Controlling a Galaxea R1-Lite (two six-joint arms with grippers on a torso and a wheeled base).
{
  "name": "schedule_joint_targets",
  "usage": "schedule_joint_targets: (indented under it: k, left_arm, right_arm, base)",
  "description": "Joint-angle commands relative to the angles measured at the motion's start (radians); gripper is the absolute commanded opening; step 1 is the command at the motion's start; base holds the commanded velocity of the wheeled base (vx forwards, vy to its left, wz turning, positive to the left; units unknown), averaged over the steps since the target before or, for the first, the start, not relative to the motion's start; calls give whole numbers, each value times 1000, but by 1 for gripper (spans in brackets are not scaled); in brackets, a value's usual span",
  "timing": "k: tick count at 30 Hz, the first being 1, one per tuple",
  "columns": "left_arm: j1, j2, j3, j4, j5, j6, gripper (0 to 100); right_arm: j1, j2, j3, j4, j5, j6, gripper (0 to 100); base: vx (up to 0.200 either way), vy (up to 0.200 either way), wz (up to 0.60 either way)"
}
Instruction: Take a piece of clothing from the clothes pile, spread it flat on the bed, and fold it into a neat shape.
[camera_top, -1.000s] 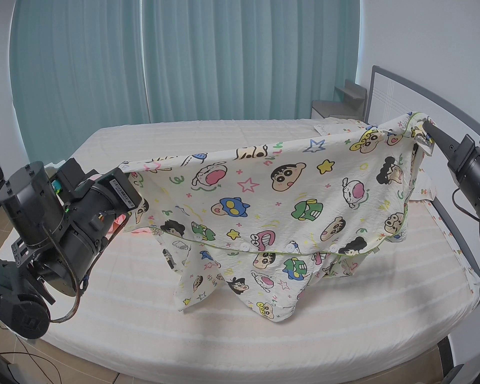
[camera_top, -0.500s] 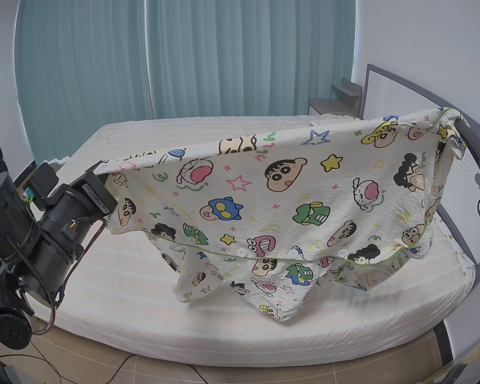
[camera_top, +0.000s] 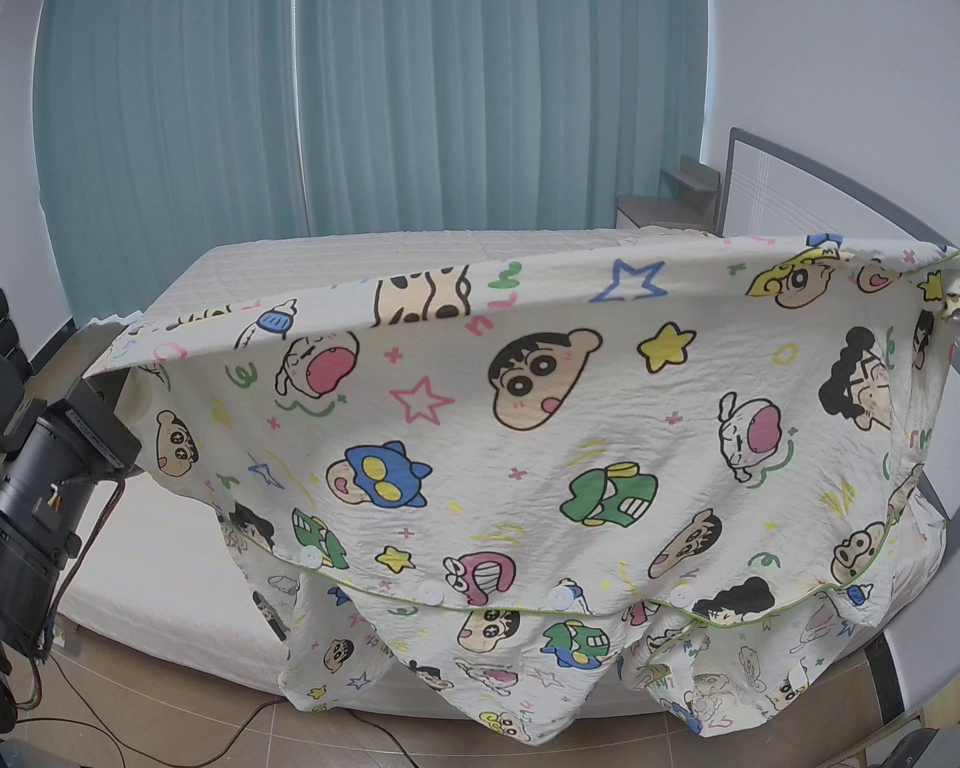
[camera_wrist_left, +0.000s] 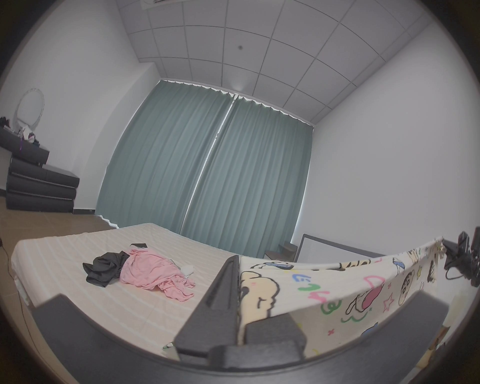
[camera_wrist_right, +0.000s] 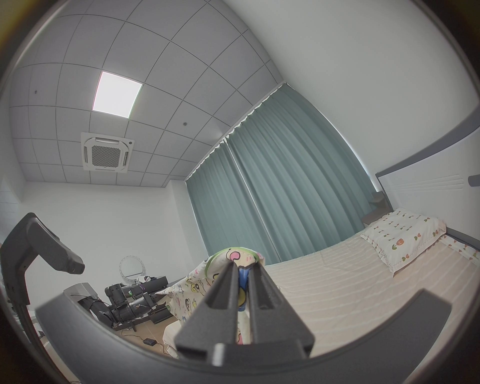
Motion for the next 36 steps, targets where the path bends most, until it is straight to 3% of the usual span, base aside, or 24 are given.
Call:
schedule_joint_targets:
  k: [1, 10, 21, 27, 36]
  left_arm:
    - [0, -28, 8, -2, 3, 9, 0]
    - [0, -77, 35, 1, -3, 12, 0]
    - [2, -22, 92, 61, -3, 3, 0]
    - [9, 44, 103, 75, -1, -3, 0]
    - [48, 219, 23, 70, 2, -5, 0]
  right_arm:
    - [1, -16, -15, -2, 0, -1, 0]
    - [1, -101, -5, 73, 83, -1, 0]
    - [-13, -15, -5, 127, 77, -8, 0]
    - [-68, 60, -2, 122, 77, -14, 0]
    - [-128, 211, -11, 116, 77, -55, 0]
  base:
    - [0, 0, 0]
    - [0, 0, 0]
    - [0, 0, 0]
    - [0, 0, 0]
    - [0, 0, 0]
